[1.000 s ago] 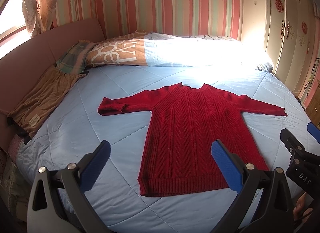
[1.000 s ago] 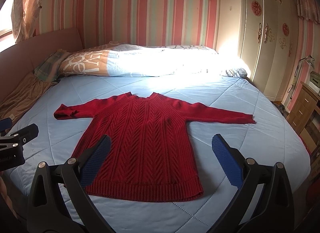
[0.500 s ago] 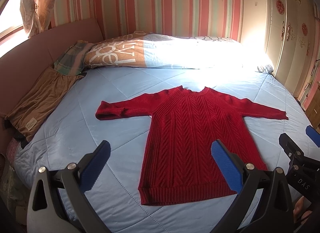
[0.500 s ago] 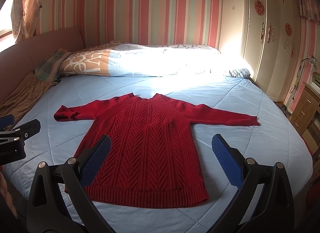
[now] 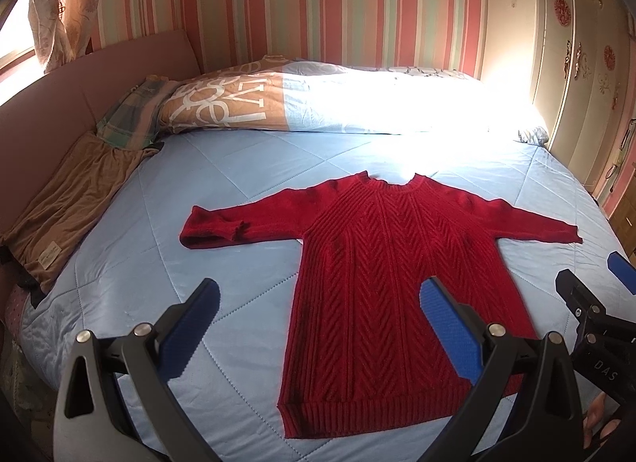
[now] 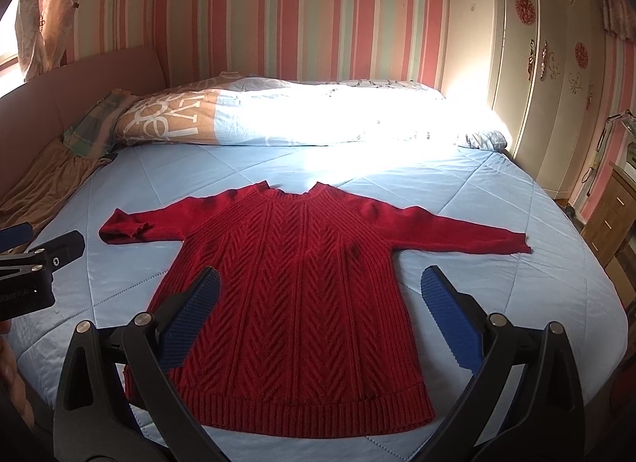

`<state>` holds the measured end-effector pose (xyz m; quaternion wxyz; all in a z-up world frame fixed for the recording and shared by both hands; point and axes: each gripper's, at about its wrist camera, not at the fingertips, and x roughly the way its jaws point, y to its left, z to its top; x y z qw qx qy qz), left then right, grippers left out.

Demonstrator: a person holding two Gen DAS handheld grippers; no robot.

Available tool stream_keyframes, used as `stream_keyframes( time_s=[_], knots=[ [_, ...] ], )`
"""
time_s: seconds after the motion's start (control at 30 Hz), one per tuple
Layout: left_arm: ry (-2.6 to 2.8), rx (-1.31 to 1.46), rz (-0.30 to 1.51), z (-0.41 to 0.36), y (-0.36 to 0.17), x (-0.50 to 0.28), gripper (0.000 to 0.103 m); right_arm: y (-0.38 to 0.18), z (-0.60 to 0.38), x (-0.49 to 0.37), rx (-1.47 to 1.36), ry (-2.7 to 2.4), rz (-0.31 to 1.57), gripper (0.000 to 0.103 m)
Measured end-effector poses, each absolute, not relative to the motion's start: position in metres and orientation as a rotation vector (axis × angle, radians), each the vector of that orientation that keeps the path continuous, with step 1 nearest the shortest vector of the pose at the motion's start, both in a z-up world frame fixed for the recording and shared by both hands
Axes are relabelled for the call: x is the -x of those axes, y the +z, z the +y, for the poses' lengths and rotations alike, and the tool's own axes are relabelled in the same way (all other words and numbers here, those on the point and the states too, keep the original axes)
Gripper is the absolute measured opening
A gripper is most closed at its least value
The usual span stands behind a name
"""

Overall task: Fold small clothes
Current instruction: 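Move the left gripper toward the cuff of the sleeve nearest it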

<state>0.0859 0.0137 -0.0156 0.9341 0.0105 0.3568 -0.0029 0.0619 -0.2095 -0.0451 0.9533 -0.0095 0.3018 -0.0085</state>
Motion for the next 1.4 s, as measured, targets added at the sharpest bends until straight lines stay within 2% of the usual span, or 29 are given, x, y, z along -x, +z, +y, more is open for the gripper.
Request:
stream_keyframes(
  time_s=[0.3, 0.43, 0.87, 1.4],
  knots=[
    [0.065, -0.047, 0.639, 0.051, -0.024, -0.122, 0.101, -0.046, -0.195, -0.106, 0.019, 0.019, 0.600, 0.100],
    [0.078, -0.128, 0.699, 0.066, -0.040, -0.154, 0.101, -0.052, -0.188, -0.129, 0.034, 0.037, 0.605, 0.100],
    [0.108, -0.022, 0.810, 0.114, -0.097, -0.261, 0.101, -0.083, -0.162, -0.212, 0.075, 0.085, 0.655, 0.100],
    [0.091, 0.006, 0.783, 0.148, -0.151, -0.287, 0.101, -0.120, -0.126, -0.239, 0.109, 0.117, 0.707, 0.100]
  ],
)
